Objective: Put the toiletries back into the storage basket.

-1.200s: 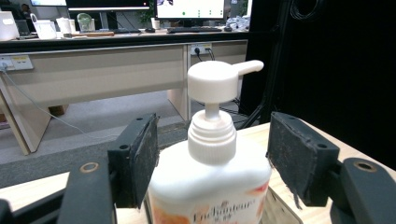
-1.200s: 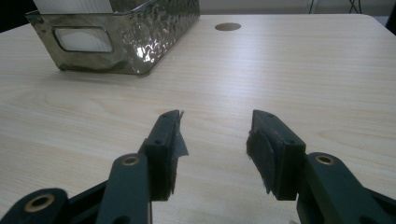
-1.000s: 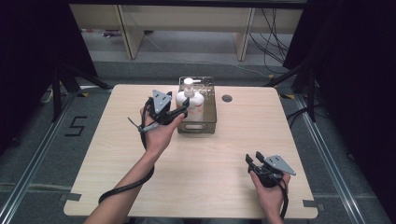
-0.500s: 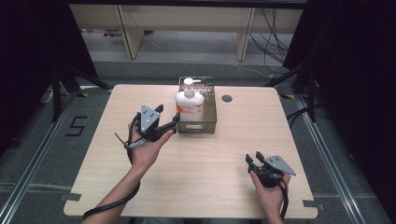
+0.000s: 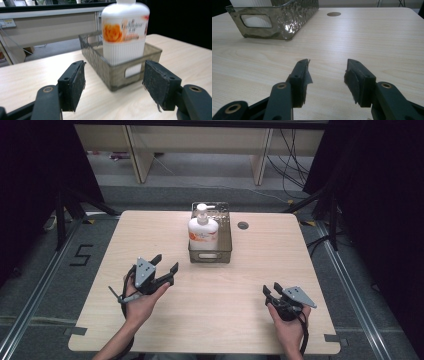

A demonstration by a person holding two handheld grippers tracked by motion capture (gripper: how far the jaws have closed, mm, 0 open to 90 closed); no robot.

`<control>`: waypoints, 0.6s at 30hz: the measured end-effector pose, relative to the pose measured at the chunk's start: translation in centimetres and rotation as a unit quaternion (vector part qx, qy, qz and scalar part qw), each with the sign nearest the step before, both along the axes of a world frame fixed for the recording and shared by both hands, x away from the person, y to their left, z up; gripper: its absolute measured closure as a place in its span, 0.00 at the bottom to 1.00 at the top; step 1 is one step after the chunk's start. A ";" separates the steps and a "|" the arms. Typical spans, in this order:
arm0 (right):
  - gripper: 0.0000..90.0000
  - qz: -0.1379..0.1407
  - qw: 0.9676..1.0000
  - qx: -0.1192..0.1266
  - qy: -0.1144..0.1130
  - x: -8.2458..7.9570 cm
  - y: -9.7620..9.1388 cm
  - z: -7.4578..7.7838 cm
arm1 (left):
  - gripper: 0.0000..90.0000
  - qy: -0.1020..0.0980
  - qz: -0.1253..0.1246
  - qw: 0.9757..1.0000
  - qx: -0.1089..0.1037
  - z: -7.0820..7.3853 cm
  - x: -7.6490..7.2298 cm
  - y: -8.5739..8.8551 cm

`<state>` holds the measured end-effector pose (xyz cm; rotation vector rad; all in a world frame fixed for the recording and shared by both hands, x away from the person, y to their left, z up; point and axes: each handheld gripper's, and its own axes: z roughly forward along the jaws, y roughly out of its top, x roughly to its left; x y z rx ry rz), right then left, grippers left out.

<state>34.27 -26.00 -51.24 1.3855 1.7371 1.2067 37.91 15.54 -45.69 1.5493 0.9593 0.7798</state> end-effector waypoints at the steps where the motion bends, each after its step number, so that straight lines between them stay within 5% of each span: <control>1: 0.59 -0.001 1.000 0.018 -0.004 0.0 0.2 -0.1 | 0.37 0.006 0.002 1.000 0.005 -0.9 -0.3 0.5; 6: 0.59 0.003 1.000 0.007 -0.011 0.1 0.1 -0.2 | 0.38 0.016 0.007 1.000 0.007 -3.1 -0.9 1.6; 11: 0.59 -0.004 1.000 0.022 0.001 0.0 0.4 -0.1 | 0.38 0.022 0.007 1.000 0.002 -5.2 -1.4 2.1; 18: 0.59 0.006 1.000 0.006 -0.002 0.0 0.0 -0.1 | 0.38 0.015 0.006 1.000 -0.007 -6.0 -1.6 2.5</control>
